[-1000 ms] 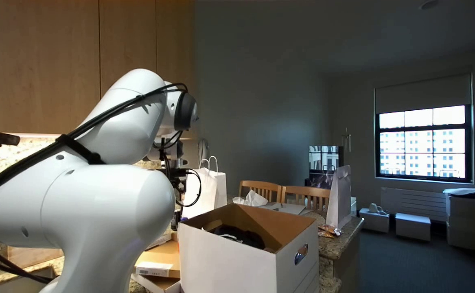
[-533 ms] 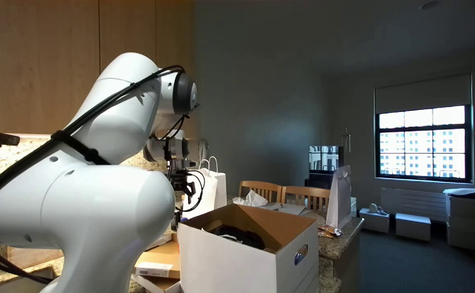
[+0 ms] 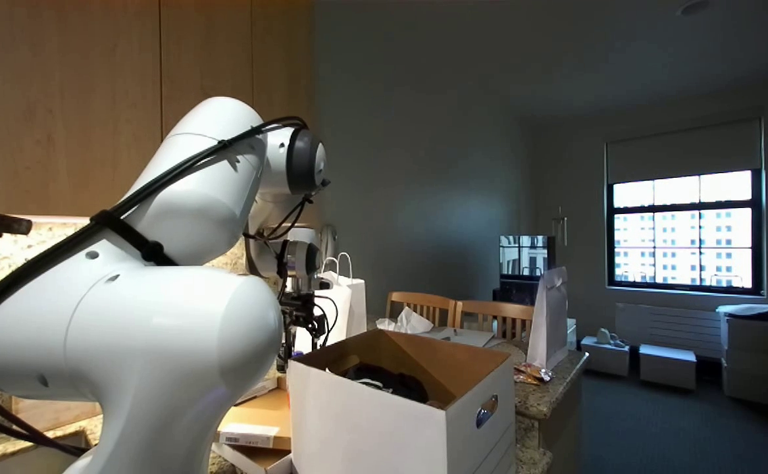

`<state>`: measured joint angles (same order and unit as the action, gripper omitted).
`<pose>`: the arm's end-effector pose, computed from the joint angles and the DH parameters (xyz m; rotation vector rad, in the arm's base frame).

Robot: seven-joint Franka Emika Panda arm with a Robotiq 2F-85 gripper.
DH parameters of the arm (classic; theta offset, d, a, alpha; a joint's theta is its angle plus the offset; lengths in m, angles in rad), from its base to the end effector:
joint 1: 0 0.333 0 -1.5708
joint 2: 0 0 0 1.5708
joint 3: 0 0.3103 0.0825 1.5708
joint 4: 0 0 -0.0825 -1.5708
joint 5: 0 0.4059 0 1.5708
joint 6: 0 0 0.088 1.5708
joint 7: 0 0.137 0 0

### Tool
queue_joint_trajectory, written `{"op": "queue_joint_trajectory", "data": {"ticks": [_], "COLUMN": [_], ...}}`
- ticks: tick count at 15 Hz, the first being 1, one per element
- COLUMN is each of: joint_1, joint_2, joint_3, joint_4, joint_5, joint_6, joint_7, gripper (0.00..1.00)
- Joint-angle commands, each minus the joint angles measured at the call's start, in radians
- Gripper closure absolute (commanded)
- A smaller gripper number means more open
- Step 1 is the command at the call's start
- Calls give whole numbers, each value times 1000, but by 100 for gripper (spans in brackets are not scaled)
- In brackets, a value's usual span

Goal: Put the water bottle and the cardboard box into the bigger box

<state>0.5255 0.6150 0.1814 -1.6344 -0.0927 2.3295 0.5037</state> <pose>0.5528 0.4517 0.2247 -3.0419 -0.3462 -0.0867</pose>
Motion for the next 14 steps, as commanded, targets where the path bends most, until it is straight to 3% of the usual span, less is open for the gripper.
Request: {"op": "queue_joint_trajectory", "data": {"ticks": [1, 5, 6, 7, 14], "joint_1": [6, 33, 39, 49, 90], "joint_2": [67, 120, 127, 132, 112], "joint_3": [1, -14, -16, -23, -64], "joint_4": [66, 123, 134, 142, 148], "joint_5": [29, 9, 7, 2, -10], "joint_6": [-23, -45, -46, -50, -51], "joint_7": [-17, -4, -8, 0, 10], "gripper": [0, 0, 17, 26, 72]}}
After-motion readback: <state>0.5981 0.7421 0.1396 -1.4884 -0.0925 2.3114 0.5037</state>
